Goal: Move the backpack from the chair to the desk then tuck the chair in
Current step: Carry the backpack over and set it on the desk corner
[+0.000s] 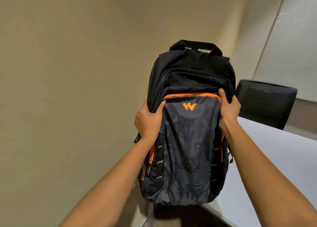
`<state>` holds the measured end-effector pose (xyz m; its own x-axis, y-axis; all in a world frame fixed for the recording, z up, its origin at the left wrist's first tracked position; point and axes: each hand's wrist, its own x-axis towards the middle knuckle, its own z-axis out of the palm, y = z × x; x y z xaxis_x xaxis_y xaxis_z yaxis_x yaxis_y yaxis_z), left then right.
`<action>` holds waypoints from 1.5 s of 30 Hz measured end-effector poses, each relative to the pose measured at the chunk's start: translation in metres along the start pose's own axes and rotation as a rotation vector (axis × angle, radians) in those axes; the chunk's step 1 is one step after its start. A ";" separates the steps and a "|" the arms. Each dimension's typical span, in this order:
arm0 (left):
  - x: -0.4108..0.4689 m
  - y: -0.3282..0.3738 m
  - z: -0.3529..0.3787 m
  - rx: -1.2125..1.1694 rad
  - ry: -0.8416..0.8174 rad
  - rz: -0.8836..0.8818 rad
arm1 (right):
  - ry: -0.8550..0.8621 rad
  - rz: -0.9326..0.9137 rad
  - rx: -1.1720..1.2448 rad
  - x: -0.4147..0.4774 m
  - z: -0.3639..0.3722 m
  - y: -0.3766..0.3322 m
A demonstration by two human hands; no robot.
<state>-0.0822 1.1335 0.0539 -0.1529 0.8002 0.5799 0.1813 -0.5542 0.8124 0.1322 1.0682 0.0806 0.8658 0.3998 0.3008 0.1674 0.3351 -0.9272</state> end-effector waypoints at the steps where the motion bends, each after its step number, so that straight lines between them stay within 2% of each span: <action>1: 0.004 -0.003 0.009 0.000 0.008 -0.012 | -0.010 0.001 0.006 0.010 0.005 0.003; 18: 0.033 -0.041 0.135 0.033 0.153 -0.141 | -0.241 0.020 -0.038 0.176 0.076 0.078; 37: 0.043 -0.075 0.166 0.200 0.203 -0.136 | -0.459 0.065 -0.022 0.213 0.108 0.153; 41: 0.045 -0.079 0.166 0.242 0.222 -0.043 | -0.512 0.071 -0.114 0.215 0.111 0.165; 45: 0.041 -0.088 0.166 0.443 0.242 0.111 | -0.576 0.058 -0.217 0.213 0.113 0.170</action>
<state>0.0565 1.2531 -0.0032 -0.3201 0.6374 0.7009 0.5950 -0.4404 0.6723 0.2917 1.3066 0.0120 0.4927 0.8292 0.2641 0.2720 0.1416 -0.9518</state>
